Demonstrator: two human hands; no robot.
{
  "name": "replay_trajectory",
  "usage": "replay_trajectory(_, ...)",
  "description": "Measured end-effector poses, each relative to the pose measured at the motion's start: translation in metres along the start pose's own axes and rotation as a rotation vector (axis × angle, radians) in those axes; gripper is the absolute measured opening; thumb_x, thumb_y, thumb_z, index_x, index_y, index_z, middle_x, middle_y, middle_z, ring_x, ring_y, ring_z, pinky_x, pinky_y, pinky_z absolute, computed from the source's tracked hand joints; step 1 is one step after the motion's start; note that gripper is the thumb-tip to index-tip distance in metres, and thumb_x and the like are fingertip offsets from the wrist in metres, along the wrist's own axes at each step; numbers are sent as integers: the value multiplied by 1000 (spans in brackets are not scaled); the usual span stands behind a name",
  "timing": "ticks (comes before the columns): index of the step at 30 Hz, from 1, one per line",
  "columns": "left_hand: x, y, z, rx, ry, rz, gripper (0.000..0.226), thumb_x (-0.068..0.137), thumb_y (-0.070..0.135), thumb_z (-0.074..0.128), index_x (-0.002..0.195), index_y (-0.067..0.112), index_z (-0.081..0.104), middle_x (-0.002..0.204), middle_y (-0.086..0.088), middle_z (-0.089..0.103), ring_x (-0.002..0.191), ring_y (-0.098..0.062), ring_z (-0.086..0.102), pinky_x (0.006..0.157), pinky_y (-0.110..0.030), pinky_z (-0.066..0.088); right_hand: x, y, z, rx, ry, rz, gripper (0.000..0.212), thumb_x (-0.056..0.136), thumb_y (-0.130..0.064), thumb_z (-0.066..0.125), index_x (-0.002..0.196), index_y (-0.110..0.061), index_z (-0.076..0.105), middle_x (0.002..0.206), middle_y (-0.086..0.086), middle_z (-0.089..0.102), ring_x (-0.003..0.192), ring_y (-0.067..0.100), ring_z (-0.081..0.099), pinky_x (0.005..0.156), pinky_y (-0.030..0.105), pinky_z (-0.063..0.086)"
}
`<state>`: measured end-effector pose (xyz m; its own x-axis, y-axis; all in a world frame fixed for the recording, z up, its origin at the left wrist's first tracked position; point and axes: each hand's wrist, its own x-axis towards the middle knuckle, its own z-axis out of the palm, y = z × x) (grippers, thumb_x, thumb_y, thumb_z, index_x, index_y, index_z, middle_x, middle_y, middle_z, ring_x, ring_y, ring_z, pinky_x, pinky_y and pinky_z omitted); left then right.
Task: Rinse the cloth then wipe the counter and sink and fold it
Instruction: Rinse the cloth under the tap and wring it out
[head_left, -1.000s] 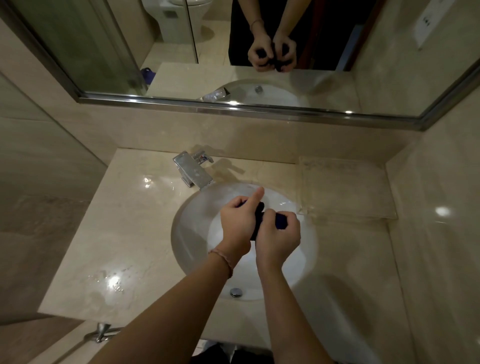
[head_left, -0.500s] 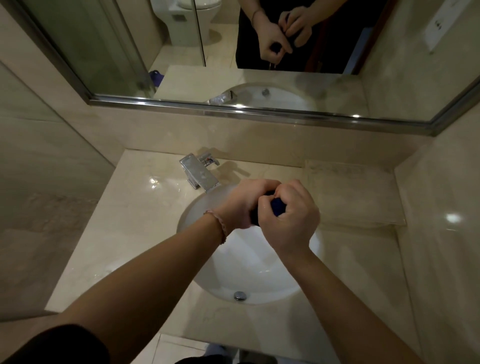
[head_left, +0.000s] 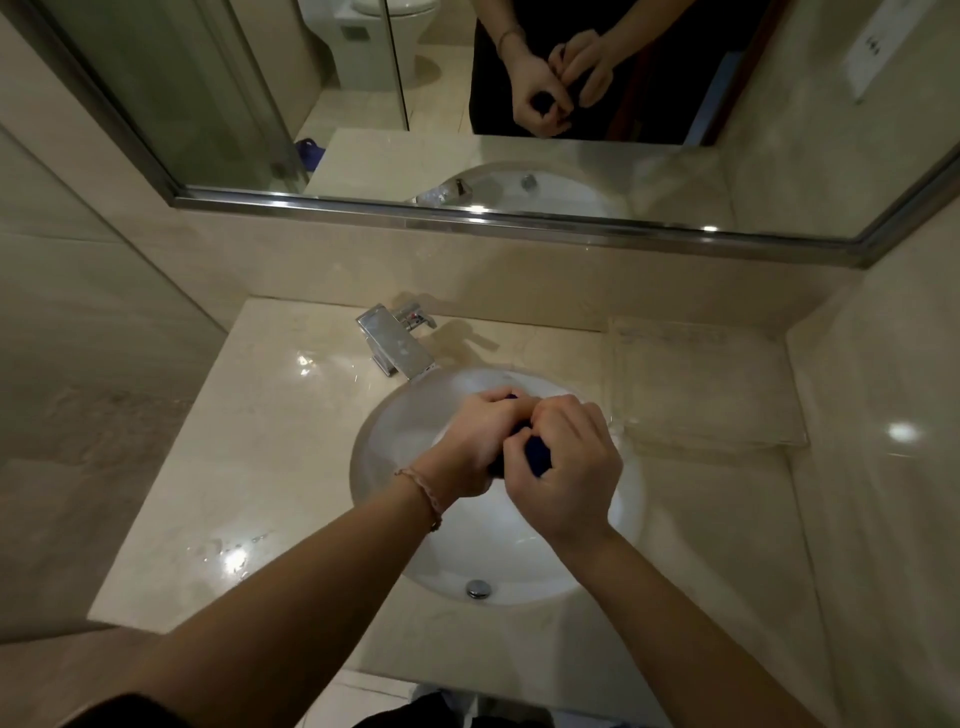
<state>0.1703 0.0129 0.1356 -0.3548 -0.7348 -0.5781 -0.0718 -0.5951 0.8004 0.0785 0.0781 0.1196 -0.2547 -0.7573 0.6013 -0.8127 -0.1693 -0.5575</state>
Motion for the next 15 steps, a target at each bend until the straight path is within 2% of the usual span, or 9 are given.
replay_trajectory(1, 2, -3, -1, -31, -42, -59, 19, 90, 15, 64, 95, -3, 65, 90, -16, 64, 80, -27, 65, 76, -42, 53, -3, 1, 0, -4, 17, 14, 14, 79, -16, 60, 67, -8, 61, 79, 2, 64, 71, 19, 52, 58, 29, 43)
replay_trajectory(3, 4, -12, -6, -53, -175, -131, 42, 88, 33, 66, 114, 0, 66, 104, -18, 66, 95, -32, 66, 83, -44, 55, -11, 5, -1, -8, 26, -3, 17, 83, -21, 62, 72, -8, 65, 94, 6, 67, 82, 23, 56, 68, 34, 47)
replay_trajectory(5, 4, -18, -8, -146, -170, -152, 40, 88, 34, 65, 113, 2, 64, 103, -18, 65, 92, -31, 66, 74, -41, 56, -17, 4, -3, 52, -36, 66, 21, 87, -28, 58, 88, -10, 70, 111, 7, 63, 99, 23, 57, 83, 36, 48)
replay_trajectory(6, 5, -21, -6, -213, -103, -124, 29, 90, 27, 64, 106, 3, 64, 98, -18, 63, 84, -30, 65, 67, -38, 57, -19, 1, -5, 136, -65, 189, 27, 89, -30, 55, 102, -13, 70, 120, 4, 59, 109, 20, 56, 90, 35, 48)
replay_trajectory(8, 2, -22, -2, -333, 96, -22, 5, 90, 10, 64, 90, 5, 62, 90, -18, 63, 71, -25, 65, 56, -32, 55, -20, -7, -10, 450, -43, 657, 40, 91, -33, 51, 129, -24, 58, 130, -3, 55, 120, 16, 55, 99, 34, 49)
replay_trajectory(10, 0, -24, -2, -380, 192, 106, 7, 86, -1, 65, 83, 5, 65, 90, -19, 67, 73, -25, 68, 60, -34, 58, -18, -8, -13, 876, -7, 1246, 44, 93, -31, 52, 137, -33, 50, 131, 1, 59, 118, 22, 59, 100, 46, 53)
replay_trajectory(11, -1, -25, -2, -351, 203, 153, 10, 83, -2, 67, 80, 7, 68, 89, -19, 68, 78, -27, 68, 67, -37, 60, -19, -4, -14, 1077, -18, 1467, 43, 93, -32, 52, 136, -29, 54, 130, 9, 62, 116, 28, 61, 97, 54, 53)
replay_trajectory(13, -5, -28, -1, -209, 165, 254, 10, 74, 3, 71, 74, 13, 71, 89, -20, 70, 86, -32, 68, 80, -45, 59, -21, 4, -19, 1321, -89, 1711, 46, 90, -38, 53, 127, -13, 63, 124, 23, 66, 113, 39, 62, 95, 68, 47)
replay_trajectory(15, -10, -28, -2, -41, 90, 353, 10, 70, 6, 69, 74, 14, 72, 91, -21, 71, 90, -36, 68, 85, -47, 60, -23, 6, -21, 1437, -140, 1791, 52, 87, -44, 55, 122, -7, 67, 118, 26, 69, 112, 46, 62, 95, 74, 43)
